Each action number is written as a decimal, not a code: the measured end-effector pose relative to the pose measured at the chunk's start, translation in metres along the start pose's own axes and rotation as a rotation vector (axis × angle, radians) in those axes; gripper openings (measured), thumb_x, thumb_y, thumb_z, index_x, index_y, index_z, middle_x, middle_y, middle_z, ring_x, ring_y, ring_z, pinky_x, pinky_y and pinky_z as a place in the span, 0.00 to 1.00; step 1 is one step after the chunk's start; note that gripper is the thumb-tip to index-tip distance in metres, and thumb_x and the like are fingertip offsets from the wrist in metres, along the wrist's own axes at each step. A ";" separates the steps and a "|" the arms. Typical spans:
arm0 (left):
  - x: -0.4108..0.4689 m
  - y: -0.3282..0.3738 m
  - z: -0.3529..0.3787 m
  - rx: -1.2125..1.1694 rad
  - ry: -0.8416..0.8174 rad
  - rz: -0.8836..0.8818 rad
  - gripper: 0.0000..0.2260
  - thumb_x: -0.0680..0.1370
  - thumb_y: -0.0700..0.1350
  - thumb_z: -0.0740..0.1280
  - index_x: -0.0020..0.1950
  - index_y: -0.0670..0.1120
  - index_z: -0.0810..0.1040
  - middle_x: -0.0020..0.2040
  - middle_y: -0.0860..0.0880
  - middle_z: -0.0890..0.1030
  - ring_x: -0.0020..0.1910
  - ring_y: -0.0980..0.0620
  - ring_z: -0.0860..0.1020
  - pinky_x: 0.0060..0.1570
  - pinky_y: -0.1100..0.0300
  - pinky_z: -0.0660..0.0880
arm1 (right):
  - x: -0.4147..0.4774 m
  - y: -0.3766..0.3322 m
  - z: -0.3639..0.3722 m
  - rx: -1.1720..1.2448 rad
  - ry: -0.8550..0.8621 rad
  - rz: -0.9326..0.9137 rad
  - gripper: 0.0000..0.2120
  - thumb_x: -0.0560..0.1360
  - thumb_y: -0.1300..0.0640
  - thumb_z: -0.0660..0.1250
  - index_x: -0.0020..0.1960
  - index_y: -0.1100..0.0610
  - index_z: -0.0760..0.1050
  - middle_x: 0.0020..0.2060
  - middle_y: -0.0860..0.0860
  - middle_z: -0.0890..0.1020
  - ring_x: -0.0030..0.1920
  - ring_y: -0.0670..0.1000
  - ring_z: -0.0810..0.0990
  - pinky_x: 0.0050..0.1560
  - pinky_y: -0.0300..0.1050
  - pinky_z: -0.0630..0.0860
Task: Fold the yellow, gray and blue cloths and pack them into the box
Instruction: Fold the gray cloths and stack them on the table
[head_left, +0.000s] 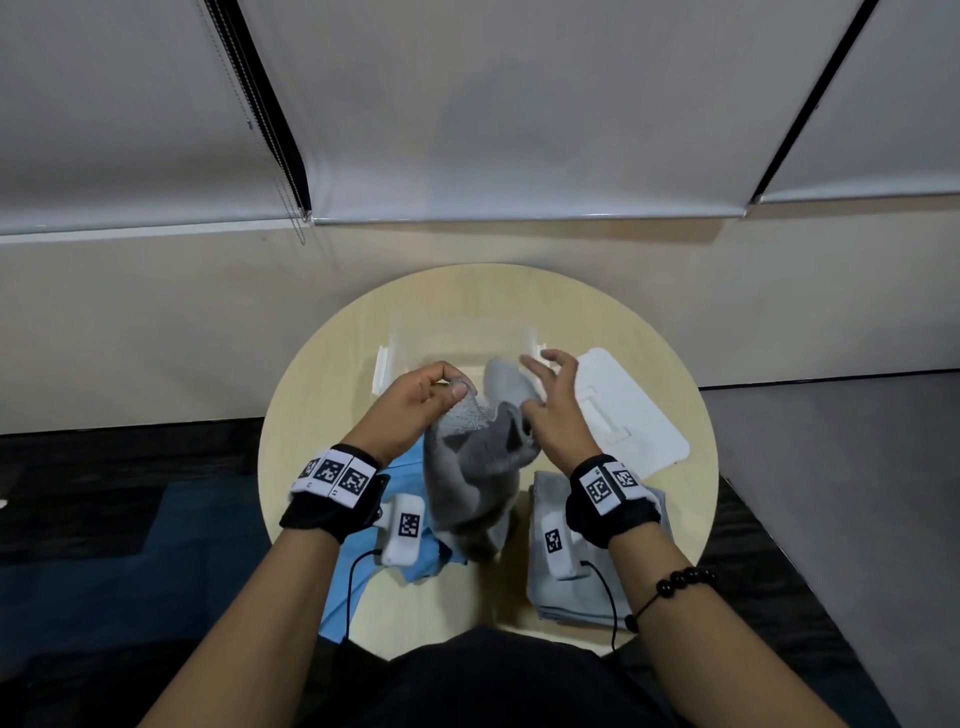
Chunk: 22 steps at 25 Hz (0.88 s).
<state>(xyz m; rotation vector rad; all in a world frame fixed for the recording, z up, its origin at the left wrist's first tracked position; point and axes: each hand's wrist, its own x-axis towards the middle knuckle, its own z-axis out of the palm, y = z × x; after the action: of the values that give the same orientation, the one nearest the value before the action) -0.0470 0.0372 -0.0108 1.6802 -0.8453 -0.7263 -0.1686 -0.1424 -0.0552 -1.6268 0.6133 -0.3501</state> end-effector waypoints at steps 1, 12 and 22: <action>0.003 -0.001 -0.001 0.010 0.038 0.008 0.08 0.83 0.43 0.65 0.54 0.39 0.79 0.40 0.49 0.81 0.39 0.54 0.77 0.42 0.64 0.74 | -0.001 0.000 0.002 -0.014 -0.052 -0.016 0.29 0.73 0.73 0.57 0.67 0.49 0.57 0.69 0.46 0.74 0.57 0.51 0.78 0.40 0.35 0.75; 0.000 -0.030 0.021 -0.046 0.138 -0.130 0.02 0.80 0.41 0.69 0.49 0.43 0.81 0.47 0.46 0.83 0.46 0.54 0.78 0.48 0.62 0.74 | 0.007 0.043 -0.006 -0.091 0.016 0.603 0.29 0.81 0.64 0.61 0.75 0.66 0.49 0.44 0.59 0.75 0.41 0.55 0.77 0.42 0.49 0.82; 0.010 -0.017 0.023 -0.065 0.158 -0.088 0.05 0.78 0.40 0.71 0.49 0.39 0.80 0.48 0.38 0.83 0.43 0.53 0.79 0.46 0.62 0.76 | -0.011 0.040 0.012 -0.149 -0.193 0.055 0.17 0.78 0.72 0.63 0.62 0.56 0.77 0.61 0.51 0.82 0.62 0.47 0.80 0.65 0.42 0.75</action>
<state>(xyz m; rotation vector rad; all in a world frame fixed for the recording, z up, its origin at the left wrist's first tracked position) -0.0575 0.0194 -0.0333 1.6998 -0.6339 -0.6637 -0.1786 -0.1289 -0.0952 -1.7583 0.5459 -0.1068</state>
